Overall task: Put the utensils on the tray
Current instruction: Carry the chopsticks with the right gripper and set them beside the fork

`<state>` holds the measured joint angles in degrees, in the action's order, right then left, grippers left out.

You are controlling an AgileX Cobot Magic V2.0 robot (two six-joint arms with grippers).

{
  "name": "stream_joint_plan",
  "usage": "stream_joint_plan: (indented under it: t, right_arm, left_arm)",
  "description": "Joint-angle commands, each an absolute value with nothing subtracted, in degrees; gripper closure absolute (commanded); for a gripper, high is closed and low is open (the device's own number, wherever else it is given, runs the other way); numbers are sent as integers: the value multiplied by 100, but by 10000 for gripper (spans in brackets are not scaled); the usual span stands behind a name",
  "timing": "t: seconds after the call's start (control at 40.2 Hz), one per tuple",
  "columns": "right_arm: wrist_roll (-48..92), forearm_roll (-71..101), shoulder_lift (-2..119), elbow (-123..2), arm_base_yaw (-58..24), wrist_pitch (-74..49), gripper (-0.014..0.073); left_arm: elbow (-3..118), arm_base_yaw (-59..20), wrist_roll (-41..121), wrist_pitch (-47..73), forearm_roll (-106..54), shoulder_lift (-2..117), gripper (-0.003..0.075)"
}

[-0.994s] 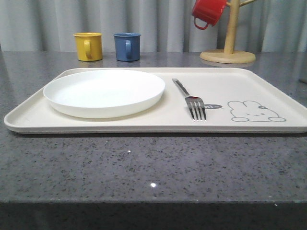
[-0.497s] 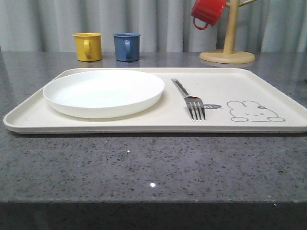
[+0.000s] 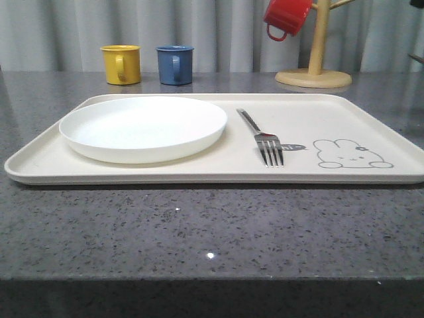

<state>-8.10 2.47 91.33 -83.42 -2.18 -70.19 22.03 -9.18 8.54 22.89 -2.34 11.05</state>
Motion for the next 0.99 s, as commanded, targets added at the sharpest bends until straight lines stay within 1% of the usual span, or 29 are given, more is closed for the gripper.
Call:
stream_joint_plan:
  t: [0.0, 0.199, 0.298, 0.472, 0.746, 0.82, 0.97]
  right_arm:
    - [-1203, 184, 8899, -8575, -730, -7317, 605]
    - [-1812, 173, 9293, -8680, -1860, -6930, 605]
    - [-2137, 173, 9595, -8817, -2151, -6793, 605]
    - [-2555, 178, 9925, -8871, -2200, -6639, 605]
    - [-2593, 178, 10178, -8871, -2200, -6382, 603]
    - [-2593, 178, 10185, -8871, -2200, -6462, 580]
    - [-2593, 178, 10185, -8871, -2200, -6549, 449]
  left_arm:
    - [2365, -951, 824, 1813, -295, 1162, 738]
    - [2365, -951, 824, 1813, -295, 1162, 738]
    - [2365, -951, 824, 1813, -295, 1162, 738]
    - [2365, -951, 824, 1813, -295, 1162, 738]
    - [2365, -951, 824, 1813, -295, 1162, 738]
    - [2365, -951, 824, 1813, -295, 1162, 738]
    - [2365, -951, 824, 1813, -295, 1162, 738]
